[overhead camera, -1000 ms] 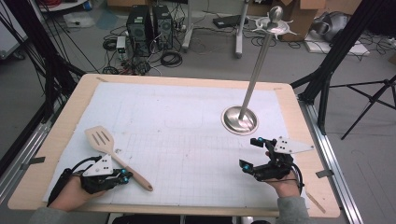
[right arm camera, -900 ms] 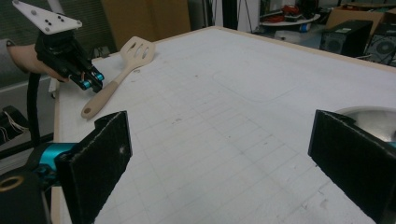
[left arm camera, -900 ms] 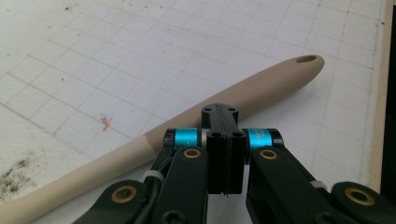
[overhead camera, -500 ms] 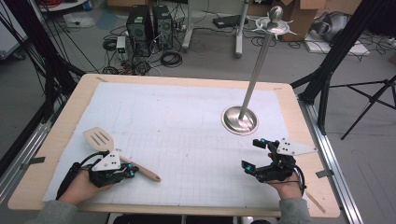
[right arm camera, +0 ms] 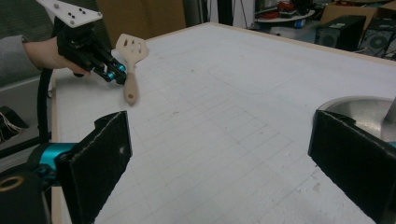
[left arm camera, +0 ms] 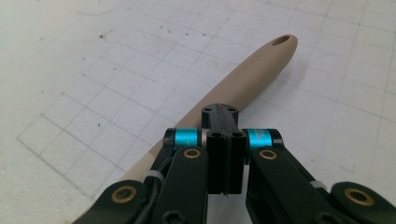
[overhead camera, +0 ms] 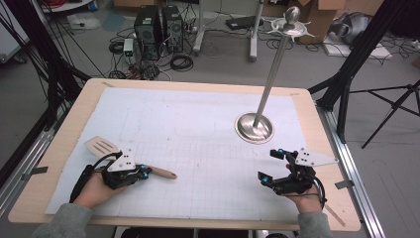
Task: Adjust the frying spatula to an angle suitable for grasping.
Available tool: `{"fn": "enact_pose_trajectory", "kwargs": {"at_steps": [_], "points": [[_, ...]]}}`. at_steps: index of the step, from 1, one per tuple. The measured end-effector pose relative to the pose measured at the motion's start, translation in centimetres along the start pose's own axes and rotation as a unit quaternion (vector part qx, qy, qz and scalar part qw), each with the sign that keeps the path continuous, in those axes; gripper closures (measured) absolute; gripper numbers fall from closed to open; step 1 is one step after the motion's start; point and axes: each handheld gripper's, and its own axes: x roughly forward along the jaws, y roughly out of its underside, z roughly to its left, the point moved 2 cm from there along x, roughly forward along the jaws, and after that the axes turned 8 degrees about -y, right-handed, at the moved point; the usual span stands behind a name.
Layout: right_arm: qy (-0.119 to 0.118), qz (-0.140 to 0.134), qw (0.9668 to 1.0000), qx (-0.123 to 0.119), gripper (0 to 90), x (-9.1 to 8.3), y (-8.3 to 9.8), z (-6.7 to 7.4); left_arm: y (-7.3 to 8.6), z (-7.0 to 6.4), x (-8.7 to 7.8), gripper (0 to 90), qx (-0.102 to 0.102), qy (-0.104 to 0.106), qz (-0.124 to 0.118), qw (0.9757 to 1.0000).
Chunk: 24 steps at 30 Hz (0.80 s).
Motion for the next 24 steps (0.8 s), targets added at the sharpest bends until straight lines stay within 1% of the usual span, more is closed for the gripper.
{"fn": "enact_pose_trajectory", "kwargs": {"at_steps": [2, 3, 4, 5, 6, 7, 8, 9, 10, 11, 12, 15, 19, 20, 22, 24], "points": [[0.000, -0.004, 1.0000, 0.001, 5.2, -0.2, 0.0, 0.0, 0.1, 0.5, -0.4, 89.9, -0.011, -0.014, -0.002, 0.9998], [0.001, -0.007, 1.0000, 0.004, 5.2, -0.4, 0.0, 0.1, 0.0, 1.4, -1.0, 89.8, -0.035, -0.035, -0.012, 0.9987], [0.002, -0.009, 1.0000, 0.003, 5.2, -0.4, 0.0, 0.1, 0.0, 1.4, -1.0, 89.8, -0.035, -0.035, -0.012, 0.9987], [0.002, -0.009, 1.0000, 0.003, 5.2, -0.4, 0.0, 0.1, -0.1, 2.0, -1.5, 89.8, -0.051, -0.048, -0.023, 0.9973], [0.002, -0.007, 1.0000, 0.004, 5.2, -0.5, 0.1, 0.1, -0.1, 2.5, -1.8, 89.8, -0.063, -0.055, -0.032, 0.9960], [0.001, -0.004, 1.0000, 0.006, 5.1, -0.5, 0.2, 0.2, -0.1, 3.2, -2.3, 89.8, -0.074, -0.067, -0.037, 0.9944], [0.001, -0.002, 1.0000, 0.004, 5.2, -0.5, 0.3, 0.1, 0.1, 3.6, -2.4, 89.8, -0.081, -0.072, -0.035, 0.9936], [0.001, -0.002, 1.0000, 0.004, 5.2, -0.5, 0.3, 0.1, 0.1, 3.6, -2.4, 89.8, -0.081, -0.072, -0.035, 0.9936], [0.001, 0.002, 1.0000, 0.005, 5.2, -0.4, 0.3, 0.3, 0.3, 3.9, -2.4, 89.8, -0.084, -0.075, -0.034, 0.9931], [0.002, 0.001, 1.0000, 0.004, 5.2, -0.5, 0.3, 0.3, 0.7, 4.4, -2.3, 89.8, -0.089, -0.084, -0.025, 0.9922], [0.001, 0.002, 1.0000, 0.006, 5.2, -0.5, 0.3, 0.4, 0.7, 4.4, -2.3, 89.8, -0.089, -0.084, -0.025, 0.9922], [0.003, 0.002, 1.0000, 0.006, 5.2, -0.7, 0.4, 0.4, 1.3, 5.3, -1.9, 89.8, -0.095, -0.091, -0.013, 0.9912], [0.004, 0.004, 1.0000, 0.008, 5.2, -0.8, 0.6, 0.4, 1.5, 5.7, -1.7, 89.8, -0.098, -0.092, -0.005, 0.9909], [0.006, 0.004, 0.9999, 0.010, 5.2, -1.0, 0.7, 0.5, 1.6, 5.7, -1.4, 89.8, -0.101, -0.091, 0.000, 0.9907], [0.006, 0.003, 0.9999, 0.008, 5.2, -1.0, 0.7, 0.5, 1.6, 5.8, -1.2, 89.7, -0.098, -0.093, 0.008, 0.9908], [0.007, 0.004, 0.9999, 0.010, 5.2, -1.1, 0.8, 0.5, 1.7, 5.9, -0.8, 89.7, -0.094, -0.100, 0.022, 0.9904]]}}
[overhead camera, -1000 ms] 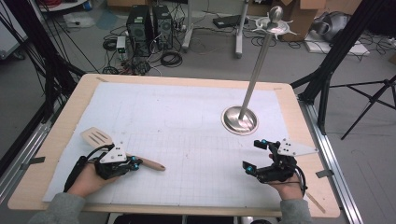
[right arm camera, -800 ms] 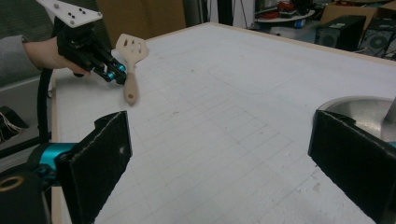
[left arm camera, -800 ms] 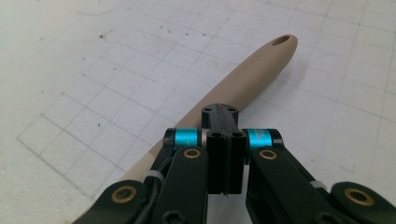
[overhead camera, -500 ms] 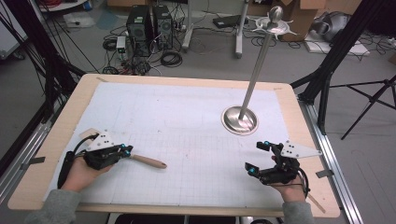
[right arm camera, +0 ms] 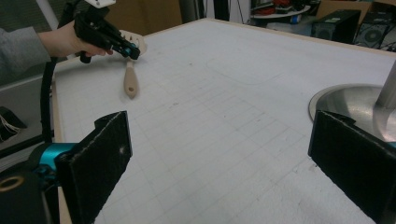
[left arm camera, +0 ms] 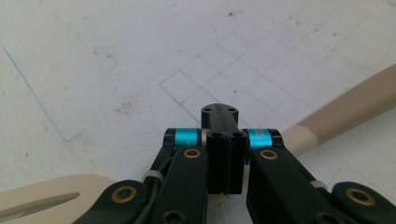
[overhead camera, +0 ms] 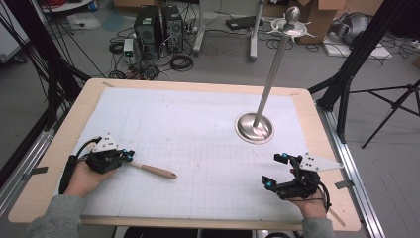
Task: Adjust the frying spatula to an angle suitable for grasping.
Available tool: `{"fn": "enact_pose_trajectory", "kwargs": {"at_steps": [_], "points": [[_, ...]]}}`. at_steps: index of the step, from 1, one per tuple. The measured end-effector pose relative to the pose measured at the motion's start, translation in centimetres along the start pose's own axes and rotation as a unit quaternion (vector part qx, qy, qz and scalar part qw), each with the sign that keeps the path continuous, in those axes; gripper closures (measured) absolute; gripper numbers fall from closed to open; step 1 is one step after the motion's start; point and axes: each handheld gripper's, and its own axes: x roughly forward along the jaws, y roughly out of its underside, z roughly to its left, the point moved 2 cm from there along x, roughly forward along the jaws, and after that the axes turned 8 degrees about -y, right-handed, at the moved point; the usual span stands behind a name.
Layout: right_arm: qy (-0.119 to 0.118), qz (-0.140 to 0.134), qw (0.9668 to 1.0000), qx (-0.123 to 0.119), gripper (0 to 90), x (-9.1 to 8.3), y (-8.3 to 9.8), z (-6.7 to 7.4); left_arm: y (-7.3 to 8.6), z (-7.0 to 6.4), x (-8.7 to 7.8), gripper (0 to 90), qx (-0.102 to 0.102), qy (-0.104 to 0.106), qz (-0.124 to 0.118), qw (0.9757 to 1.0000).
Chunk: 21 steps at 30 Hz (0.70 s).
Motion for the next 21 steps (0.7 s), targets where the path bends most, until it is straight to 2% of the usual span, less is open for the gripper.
{"fn": "enact_pose_trajectory", "kwargs": {"at_steps": [3, 9, 11, 14, 17, 21], "points": [[0.000, 0.000, 1.0000, 0.002, 5.2, -0.1, 0.0, 0.1, 0.3, 0.2, 0.4, 89.7, 0.003, -0.012, 0.019, 0.9997], [0.001, -0.002, 1.0000, 0.003, 5.2, -0.2, 0.1, 0.0, 0.8, 0.1, 0.0, 89.8, 0.002, -0.017, 0.010, 0.9998], [-0.002, -0.001, 1.0000, 0.004, 5.2, -0.1, 0.1, 0.0, 1.0, 0.1, -0.6, 89.9, -0.007, -0.005, 0.003, 1.0000], [-0.002, 0.002, 1.0000, 0.004, 5.2, 0.0, 0.1, -0.1, 1.3, 0.2, -1.0, 89.9, -0.010, -0.001, -0.001, 1.0000], [-0.004, 0.003, 1.0000, 0.004, 5.2, 0.2, 0.1, -0.2, 1.3, -0.3, -1.4, 90.0, 0.005, -0.014, 0.006, 0.9999], [-0.005, 0.003, 1.0000, 0.005, 5.2, 0.3, 0.0, -0.1, 1.5, -0.4, -1.6, 90.0, 0.003, -0.019, 0.007, 0.9998]]}}
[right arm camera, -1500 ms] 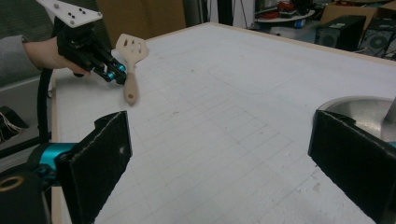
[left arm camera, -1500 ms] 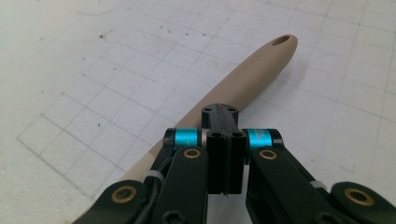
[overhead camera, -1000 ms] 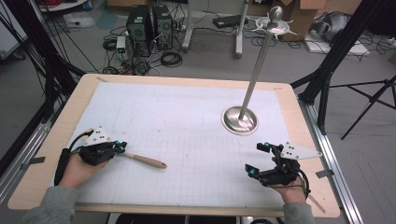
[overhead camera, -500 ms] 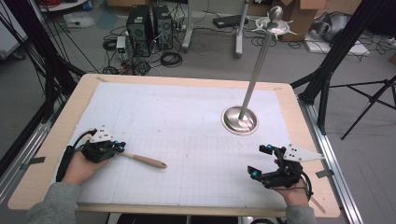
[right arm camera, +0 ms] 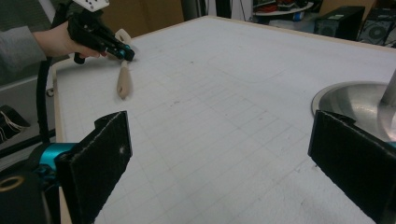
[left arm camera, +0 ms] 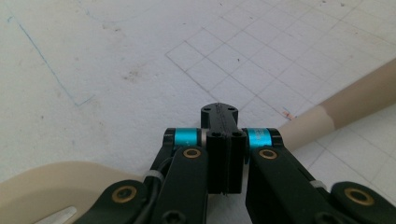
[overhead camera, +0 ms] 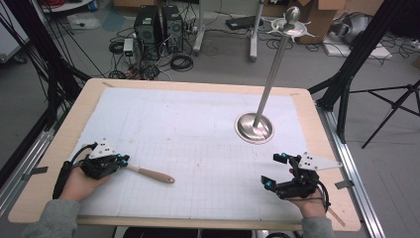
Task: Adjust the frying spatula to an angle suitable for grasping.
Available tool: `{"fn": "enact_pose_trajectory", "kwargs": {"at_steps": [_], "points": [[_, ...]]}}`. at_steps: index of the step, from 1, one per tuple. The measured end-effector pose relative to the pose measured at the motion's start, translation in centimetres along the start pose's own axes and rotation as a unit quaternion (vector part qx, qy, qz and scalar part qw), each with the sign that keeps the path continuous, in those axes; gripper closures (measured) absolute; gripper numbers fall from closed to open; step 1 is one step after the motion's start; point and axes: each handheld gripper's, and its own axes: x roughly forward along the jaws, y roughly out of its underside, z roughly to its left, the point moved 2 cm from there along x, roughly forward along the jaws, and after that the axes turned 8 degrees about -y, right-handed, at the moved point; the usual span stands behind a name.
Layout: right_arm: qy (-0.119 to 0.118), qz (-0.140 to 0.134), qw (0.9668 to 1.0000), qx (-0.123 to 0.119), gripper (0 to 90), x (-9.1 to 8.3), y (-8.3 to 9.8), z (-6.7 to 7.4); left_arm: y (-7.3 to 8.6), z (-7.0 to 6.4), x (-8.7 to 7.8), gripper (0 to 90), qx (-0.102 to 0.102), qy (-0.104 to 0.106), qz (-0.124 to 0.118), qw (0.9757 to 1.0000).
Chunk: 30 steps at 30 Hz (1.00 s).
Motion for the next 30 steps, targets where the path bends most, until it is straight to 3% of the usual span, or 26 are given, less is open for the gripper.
{"fn": "enact_pose_trajectory", "kwargs": {"at_steps": [5, 6, 10, 16, 17, 18, 19, 21, 22, 23, 25, 29, 30], "points": [[0.000, -0.002, 1.0000, 0.000, 5.2, 0.1, 0.0, -0.1, 0.5, -0.4, -0.9, 90.0, 0.005, -0.001, 0.006, 1.0000], [0.000, -0.003, 1.0000, -0.002, 5.2, 0.1, -0.1, -0.2, 0.8, -0.6, -1.6, 90.0, 0.016, 0.002, 0.011, 0.9998], [-0.002, -0.002, 1.0000, -0.002, 5.2, 0.2, -0.1, -0.2, 1.4, -0.8, -2.5, 90.0, 0.023, 0.007, 0.015, 0.9996], [-0.003, -0.001, 1.0000, -0.002, 5.2, 0.5, -0.2, -0.2, 1.6, -0.7, -2.7, 89.9, 0.015, 0.013, 0.013, 0.9997], [-0.005, 0.003, 1.0000, -0.001, 5.2, 0.5, -0.2, -0.2, 1.5, -0.6, -2.7, 89.9, 0.014, 0.019, 0.007, 0.9997], [-0.004, 0.003, 1.0000, -0.003, 5.2, 0.6, -0.2, -0.3, 1.0, -0.7, -3.2, 89.8, -0.002, 0.038, -0.024, 0.9990], [-0.004, 0.003, 1.0000, -0.003, 5.2, 0.6, -0.2, -0.3, 1.0, -0.7, -3.2, 89.8, -0.002, 0.038, -0.024, 0.9990], [-0.003, 0.003, 1.0000, -0.001, 5.2, 0.6, -0.2, -0.3, 0.2, -1.3, -3.7, 89.8, -0.010, 0.058, -0.055, 0.9967], [-0.003, 0.004, 1.0000, 0.000, 5.2, 0.5, -0.2, -0.4, -0.4, -2.2, -3.9, 89.7, -0.011, 0.079, -0.073, 0.9941], [-0.003, 0.004, 1.0000, 0.000, 5.2, 0.5, -0.2, -0.4, -0.4, -2.2, -3.9, 89.7, -0.011, 0.079, -0.073, 0.9941], [-0.002, 0.002, 1.0000, 0.000, 5.2, 0.4, -0.2, -0.3, -1.2, -3.8, -4.0, 89.6, 0.007, 0.106, -0.081, 0.9910], [-0.002, 0.000, 1.0000, 0.000, 5.2, 0.3, -0.2, -0.2, -1.3, -5.0, -3.9, 89.6, 0.021, 0.126, -0.077, 0.9888], [-0.002, -0.001, 1.0000, -0.002, 5.2, 0.3, -0.2, -0.2, -1.3, -5.6, -3.8, 89.5, 0.035, 0.142, -0.073, 0.9866]]}}
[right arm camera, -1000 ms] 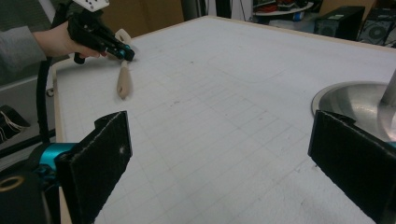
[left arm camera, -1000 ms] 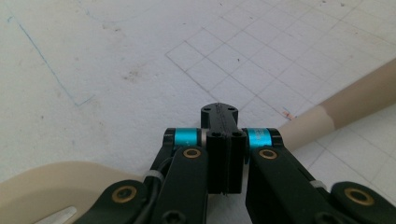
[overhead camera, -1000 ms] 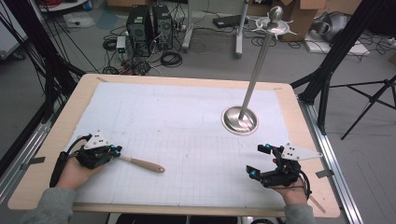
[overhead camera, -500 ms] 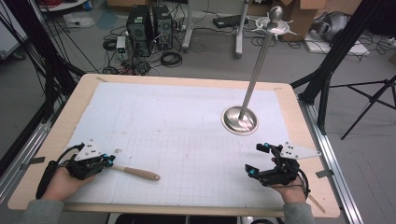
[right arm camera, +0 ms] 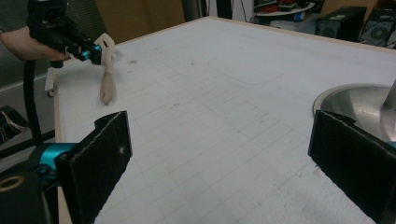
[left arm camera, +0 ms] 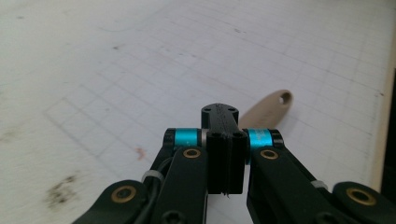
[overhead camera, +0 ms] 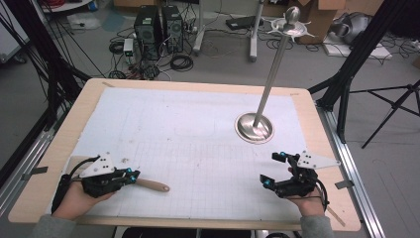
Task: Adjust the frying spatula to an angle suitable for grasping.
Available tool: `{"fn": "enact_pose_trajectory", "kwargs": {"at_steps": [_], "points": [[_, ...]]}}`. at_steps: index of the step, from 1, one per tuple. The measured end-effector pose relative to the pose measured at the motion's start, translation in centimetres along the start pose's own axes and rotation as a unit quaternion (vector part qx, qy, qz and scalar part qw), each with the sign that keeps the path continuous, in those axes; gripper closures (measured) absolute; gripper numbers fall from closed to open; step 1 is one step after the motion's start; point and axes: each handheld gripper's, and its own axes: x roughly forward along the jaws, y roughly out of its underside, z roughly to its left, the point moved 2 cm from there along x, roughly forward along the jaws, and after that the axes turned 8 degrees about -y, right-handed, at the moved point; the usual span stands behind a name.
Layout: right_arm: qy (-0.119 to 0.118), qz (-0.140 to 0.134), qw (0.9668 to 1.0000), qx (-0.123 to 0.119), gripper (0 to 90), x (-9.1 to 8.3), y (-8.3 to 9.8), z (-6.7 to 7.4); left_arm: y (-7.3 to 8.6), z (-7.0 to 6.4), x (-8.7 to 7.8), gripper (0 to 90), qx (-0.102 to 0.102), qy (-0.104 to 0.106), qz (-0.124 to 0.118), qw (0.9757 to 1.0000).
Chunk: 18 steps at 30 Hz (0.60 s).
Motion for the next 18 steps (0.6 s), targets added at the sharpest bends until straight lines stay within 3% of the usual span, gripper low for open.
{"fn": "enact_pose_trajectory", "kwargs": {"at_steps": [7, 8, 11, 12, 18], "points": [[0.000, -0.004, 1.0000, 0.001, 5.2, -0.1, 0.0, 0.0, 0.0, -1.2, 0.9, 89.6, 0.026, 0.035, 0.011, 0.9990], [0.001, -0.004, 1.0000, 0.001, 5.2, -0.1, 0.0, 0.0, 0.2, -1.7, 1.2, 89.5, 0.036, 0.048, 0.022, 0.9980], [-0.001, -0.003, 1.0000, 0.003, 5.2, 0.0, 0.0, 0.1, 0.3, -2.2, 1.6, 89.6, 0.042, 0.056, 0.031, 0.9970], [-0.001, -0.001, 1.0000, 0.002, 5.2, 0.0, 0.0, 0.0, 0.4, -2.5, 1.9, 89.5, 0.051, 0.066, 0.039, 0.9957], [0.001, 0.001, 1.0000, 0.001, 5.2, 0.0, 0.1, 0.0, 0.4, -3.0, 2.6, 89.5, 0.063, 0.078, 0.053, 0.9936]]}}
